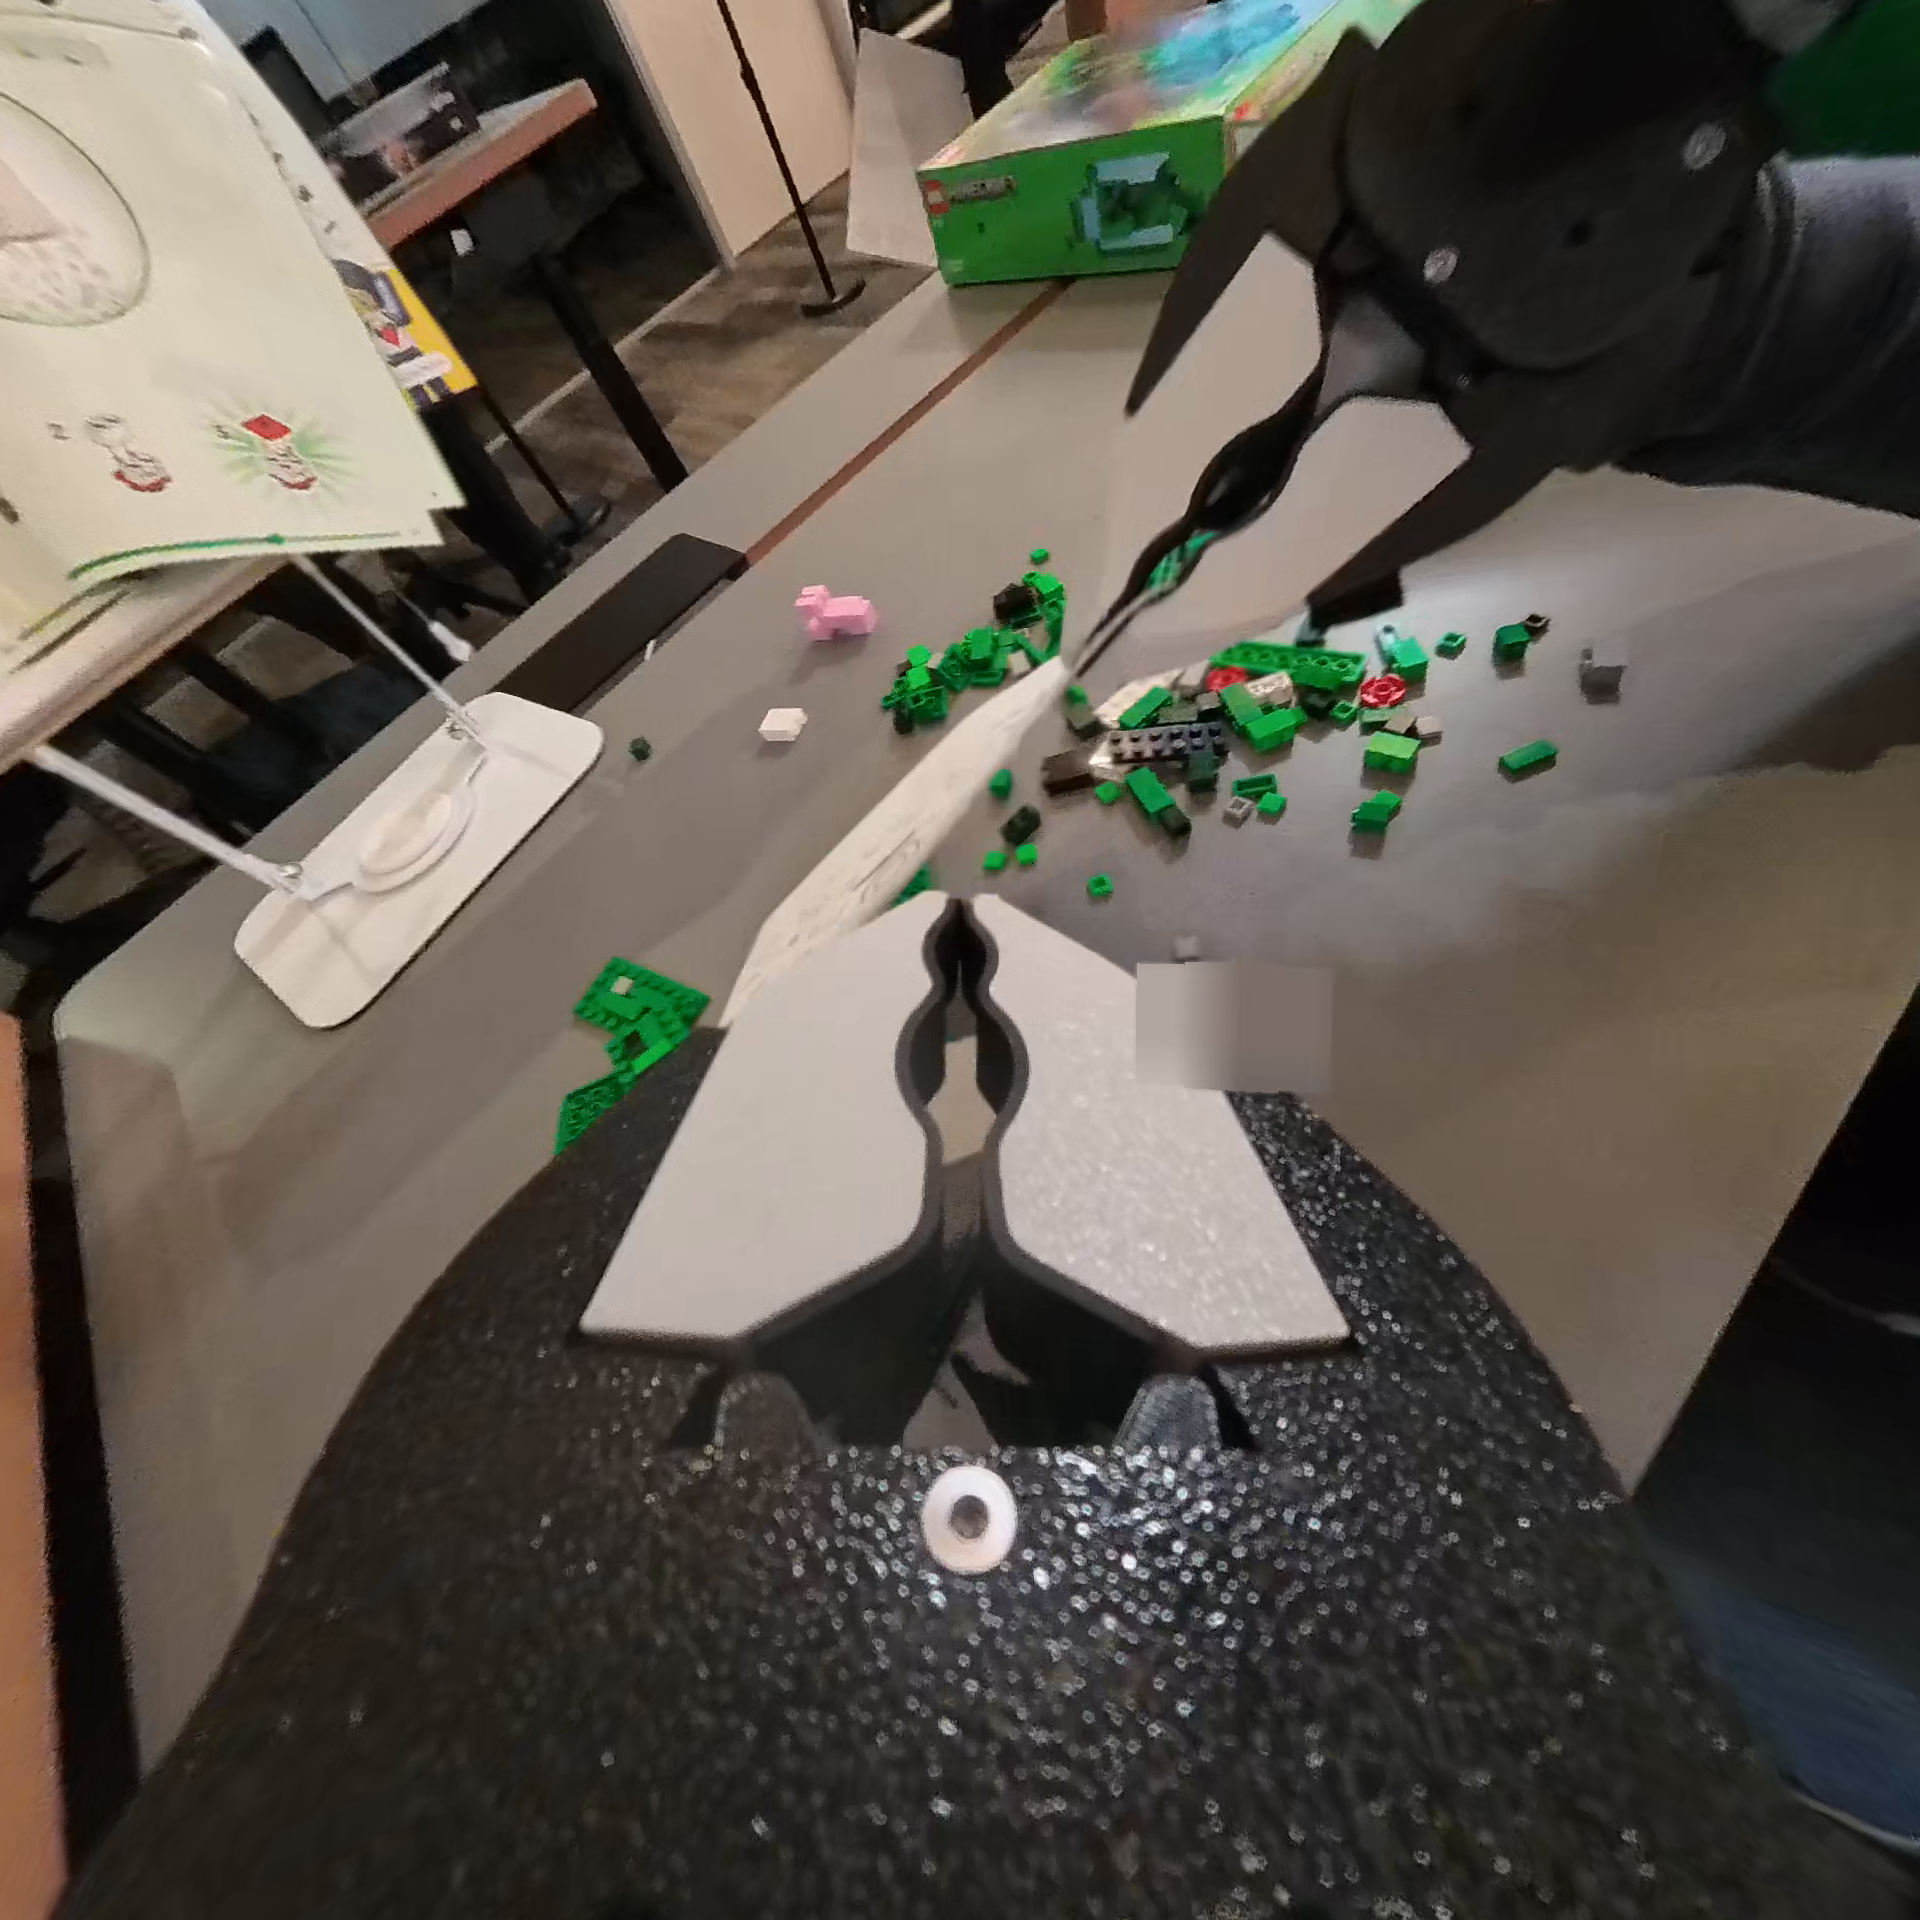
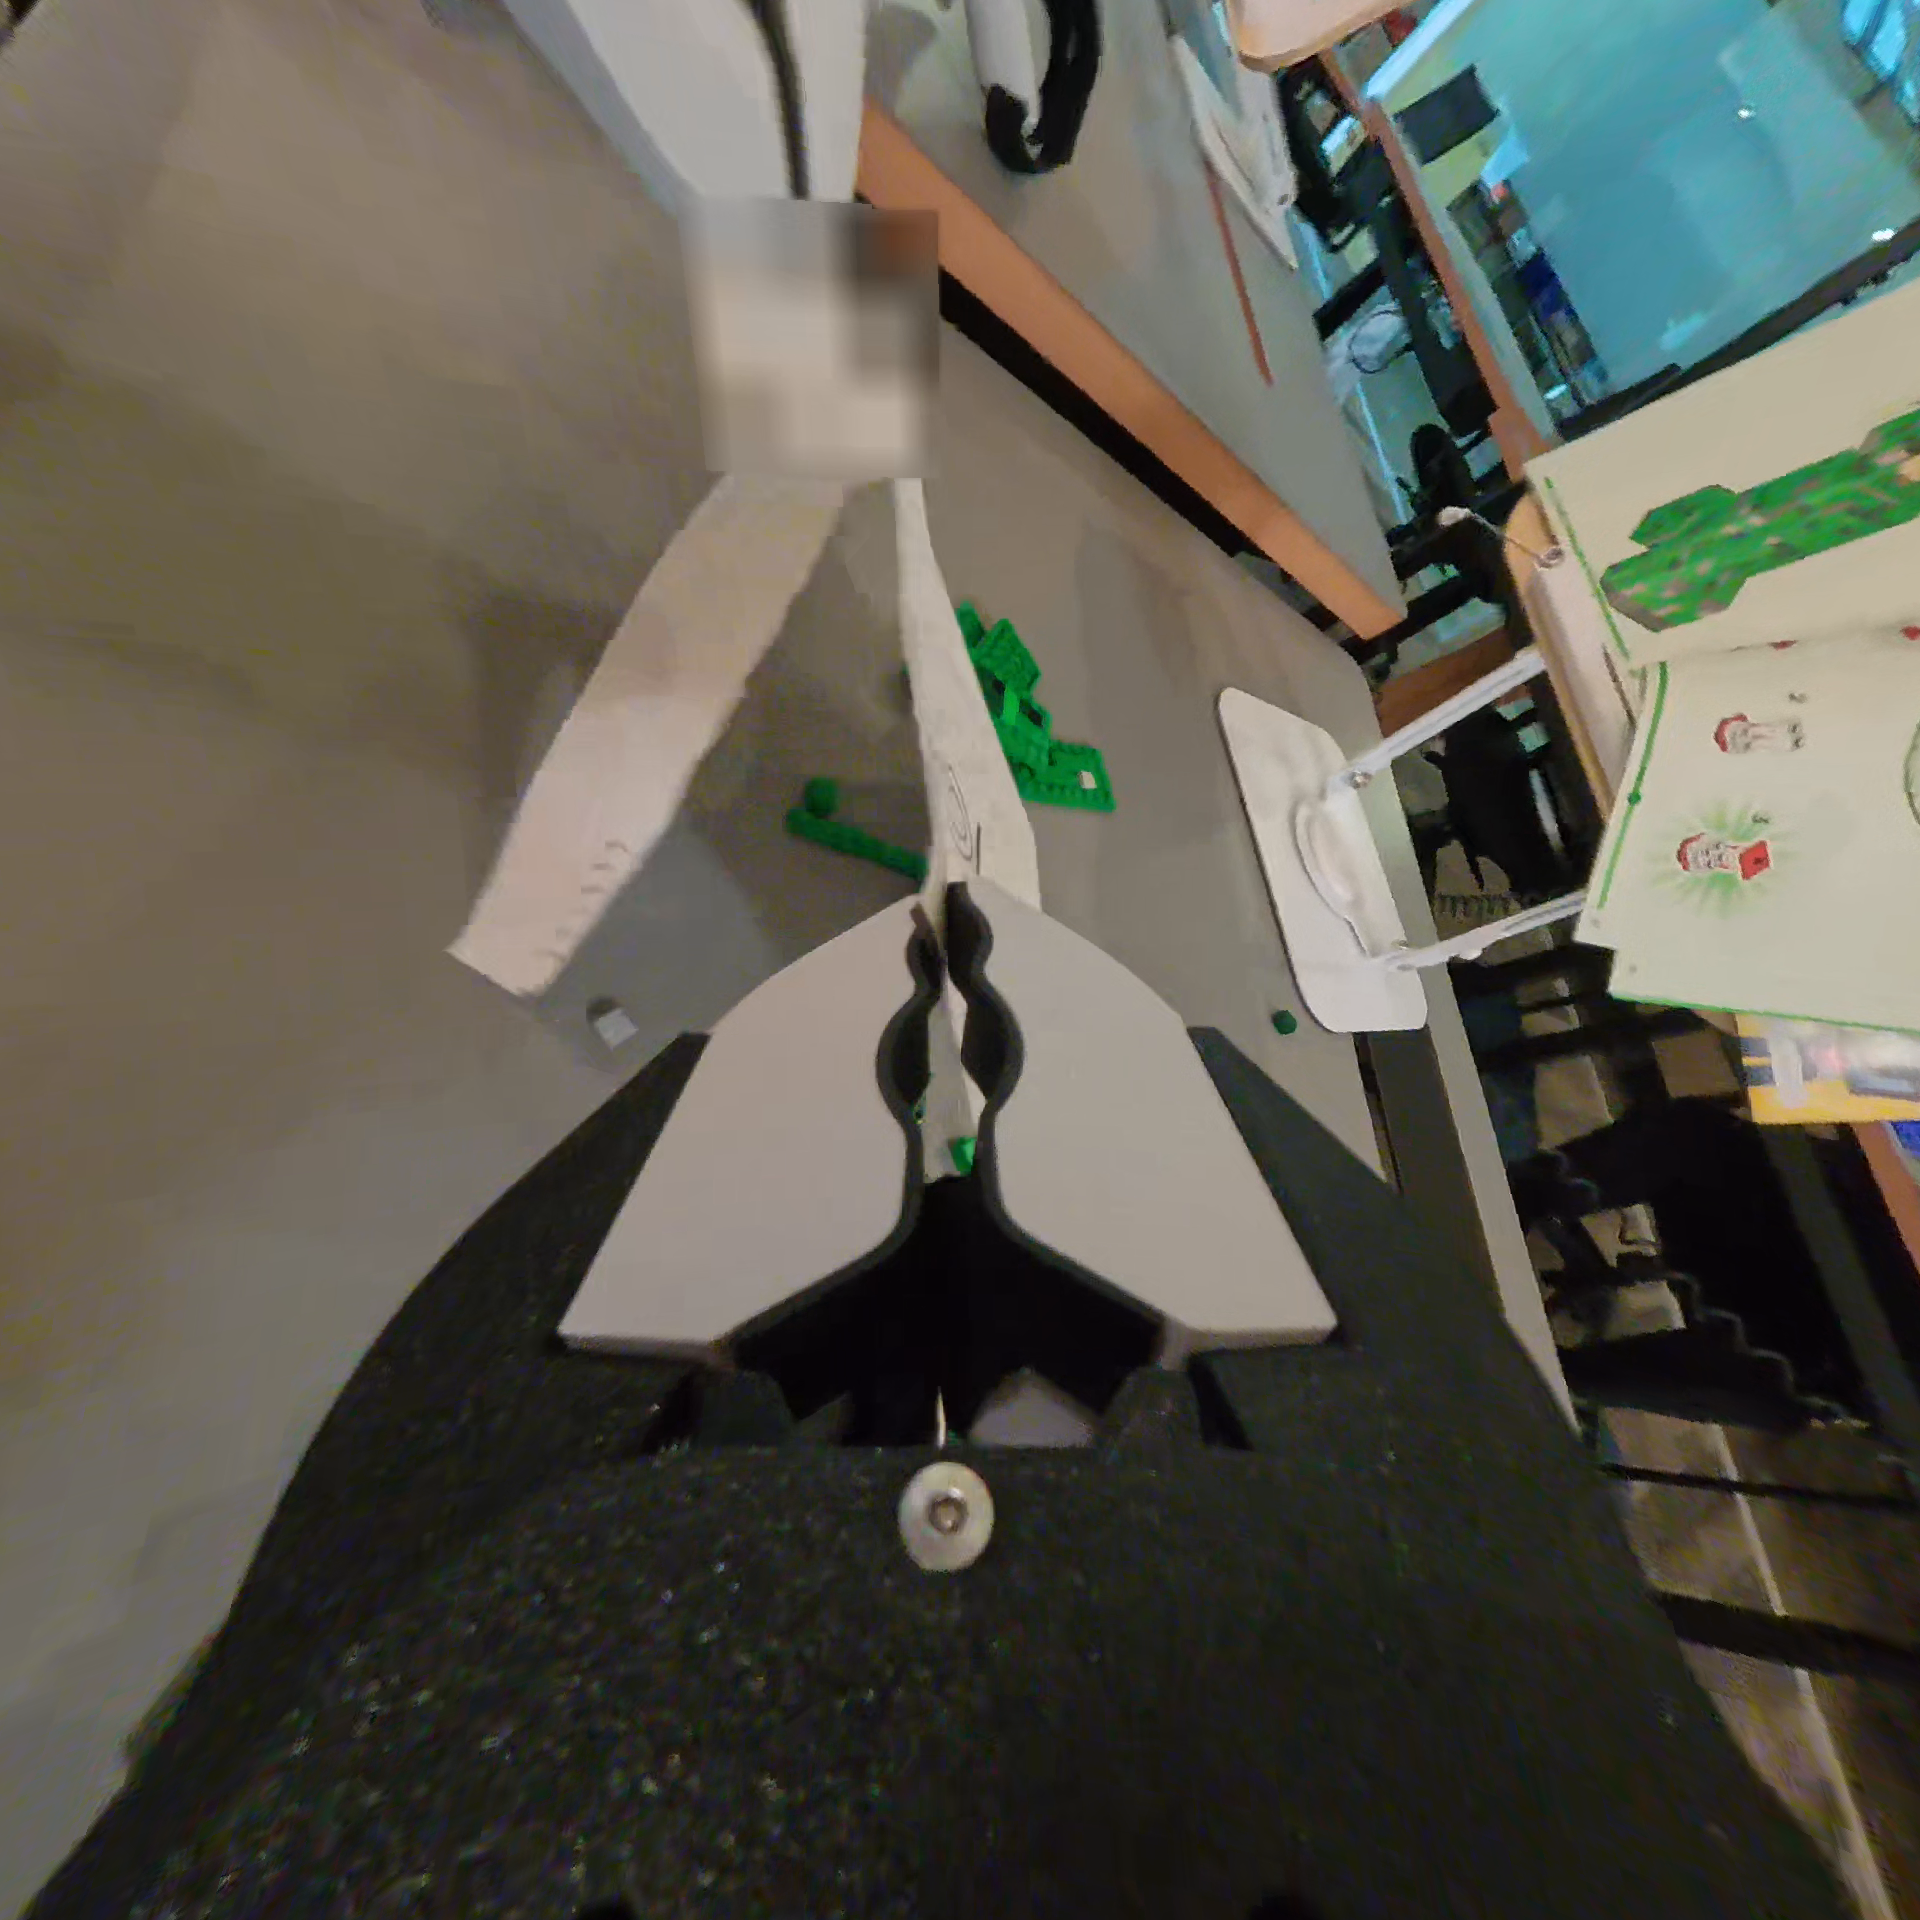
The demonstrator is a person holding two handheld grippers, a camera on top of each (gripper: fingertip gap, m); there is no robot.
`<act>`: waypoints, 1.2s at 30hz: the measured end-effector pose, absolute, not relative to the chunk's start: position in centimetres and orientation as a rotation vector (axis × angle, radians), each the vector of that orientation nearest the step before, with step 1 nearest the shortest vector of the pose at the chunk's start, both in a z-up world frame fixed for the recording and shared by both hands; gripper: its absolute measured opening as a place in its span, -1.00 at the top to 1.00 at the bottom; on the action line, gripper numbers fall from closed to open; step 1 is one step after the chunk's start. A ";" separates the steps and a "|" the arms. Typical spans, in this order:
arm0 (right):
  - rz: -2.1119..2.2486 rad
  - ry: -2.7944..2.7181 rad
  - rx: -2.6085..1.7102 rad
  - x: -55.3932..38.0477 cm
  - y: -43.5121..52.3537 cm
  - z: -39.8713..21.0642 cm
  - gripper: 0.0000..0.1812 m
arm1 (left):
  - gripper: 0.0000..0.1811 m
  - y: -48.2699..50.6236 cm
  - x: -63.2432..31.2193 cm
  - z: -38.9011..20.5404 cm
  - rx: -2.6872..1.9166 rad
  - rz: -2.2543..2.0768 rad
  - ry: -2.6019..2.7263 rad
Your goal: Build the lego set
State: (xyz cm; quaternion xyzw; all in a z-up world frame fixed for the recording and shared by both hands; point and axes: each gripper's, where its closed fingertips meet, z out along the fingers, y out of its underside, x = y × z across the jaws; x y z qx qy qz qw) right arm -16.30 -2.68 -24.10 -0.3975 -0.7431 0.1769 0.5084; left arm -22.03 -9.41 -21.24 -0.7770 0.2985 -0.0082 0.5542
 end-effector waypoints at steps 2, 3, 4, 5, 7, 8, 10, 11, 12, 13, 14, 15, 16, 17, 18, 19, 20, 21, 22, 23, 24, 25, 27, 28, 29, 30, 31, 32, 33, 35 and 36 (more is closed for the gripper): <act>0.487 -1.724 -0.989 -16.0 -2.2 -23.1 0.99 | 1.00 -9.7 -23.4 -21.0 -1.813 0.059 0.694; 0.545 -1.698 -1.004 -15.8 -2.2 -22.6 0.99 | 1.00 -10.1 -24.0 -20.8 -1.797 0.083 0.697; 0.616 -1.681 -1.014 -15.5 -2.3 -22.2 0.99 | 1.00 -10.4 -24.3 -20.4 -1.770 0.094 0.702; 0.690 -1.675 -1.013 -15.2 -2.5 -21.8 0.99 | 1.00 -10.8 -24.6 -19.9 -1.732 0.103 0.701; 0.814 -1.662 -0.990 -14.5 -2.9 -21.1 0.99 | 0.57 -11.3 -25.2 -18.9 -1.665 0.116 0.674; 0.853 -1.654 -0.987 -14.2 -2.9 -20.8 0.99 | 0.35 -11.4 -25.6 -18.8 -1.664 0.110 0.648; 0.904 -1.641 -0.978 -13.7 -2.9 -20.2 0.99 | 0.05 -11.6 -25.8 -19.6 -1.715 0.052 0.647; 0.927 -1.642 -0.961 -13.4 -3.0 -20.0 0.99 | 0.03 -11.6 -25.9 -20.2 -1.741 0.042 0.654; 0.948 -1.644 -0.942 -13.2 -3.2 -19.7 0.99 | 0.10 -11.5 -25.9 -20.8 -1.763 0.040 0.665; 0.966 -1.648 -0.928 -13.0 -3.4 -19.5 0.99 | 0.17 -11.5 -25.8 -21.3 -1.778 0.027 0.680; 0.981 -1.655 -0.915 -12.9 -3.6 -19.4 0.99 | 0.24 -11.4 -25.5 -21.8 -1.786 0.001 0.698; 0.991 -1.663 -0.901 -12.8 -3.7 -19.3 0.99 | 0.31 -11.3 -25.1 -22.0 -1.784 -0.022 0.711; 0.993 -1.672 -0.890 -12.7 -3.8 -19.2 0.99 | 0.44 -11.2 -24.8 -22.0 -1.773 -0.042 0.721; 0.987 -1.680 -0.882 -12.6 -3.9 -19.2 0.99 | 0.65 -11.2 -24.2 -21.9 -1.752 -0.076 0.740; 0.977 -1.686 -0.877 -12.6 -3.9 -19.2 0.99 | 0.89 -11.4 -23.5 -21.7 -1.725 -0.129 0.766; 0.962 -1.687 -0.874 -12.5 -3.8 -19.2 0.99 | 0.92 -11.5 -23.0 -21.3 -1.697 -0.167 0.771; 0.952 -1.689 -0.870 -12.4 -3.7 -19.2 0.99 | 0.94 -11.4 -23.0 -21.1 -1.682 -0.173 0.761; 0.950 -1.691 -0.864 -12.3 -3.7 -19.1 0.99 | 0.98 -11.5 -22.8 -21.1 -1.676 -0.173 0.775; 0.945 -1.693 -0.861 -12.3 -3.7 -19.0 0.99 | 0.99 -11.5 -22.7 -21.0 -1.667 -0.165 0.784; 0.935 -1.698 -0.858 -12.2 -3.7 -19.1 0.99 | 1.00 -11.5 -22.6 -20.8 -1.661 -0.155 0.786; 0.921 -1.705 -0.854 -12.2 -3.7 -19.1 0.99 | 1.00 -11.3 -22.6 -20.8 -1.666 -0.144 0.779; 0.907 -1.713 -0.850 -12.3 -3.8 -19.3 0.99 | 1.00 -11.2 -22.7 -20.7 -1.678 -0.138 0.760; 0.874 -1.721 -0.842 -12.5 -4.0 -19.5 0.99 | 1.00 -10.7 -22.9 -20.6 -1.698 -0.126 0.724; 0.854 -1.728 -0.838 -12.7 -4.0 -19.6 0.99 | 1.00 -10.5 -23.2 -20.6 -1.715 -0.108 0.697; 0.835 -1.728 -0.834 -12.8 -4.1 -19.8 0.99 | 1.00 -10.3 -23.4 -20.6 -1.728 -0.100 0.678; 0.823 -1.719 -0.828 -12.9 -4.1 -19.7 0.99 | 1.00 -10.1 -23.7 -20.5 -1.739 -0.088 0.649; 0.823 -1.704 -0.821 -12.9 -4.2 -19.6 0.99 | 1.00 -10.0 -23.9 -20.5 -1.748 -0.085 0.626; 0.832 -1.690 -0.819 -12.9 -4.2 -19.5 0.99 | 1.00 -10.0 -23.8 -20.5 -1.754 -0.099 0.622; 0.841 -1.675 -0.826 -13.0 -4.1 -19.4 0.99 | 1.00 -10.1 -23.6 -20.4 -1.755 -0.110 0.625; 0.826 -1.640 -0.857 -13.1 -3.6 -19.2 0.99 | 1.00 -10.1 -23.3 -20.4 -1.760 -0.110 0.643; 0.807 -1.633 -0.875 -13.2 -3.3 -19.3 0.99 | 1.00 -10.1 -23.2 -20.5 -1.766 -0.105 0.643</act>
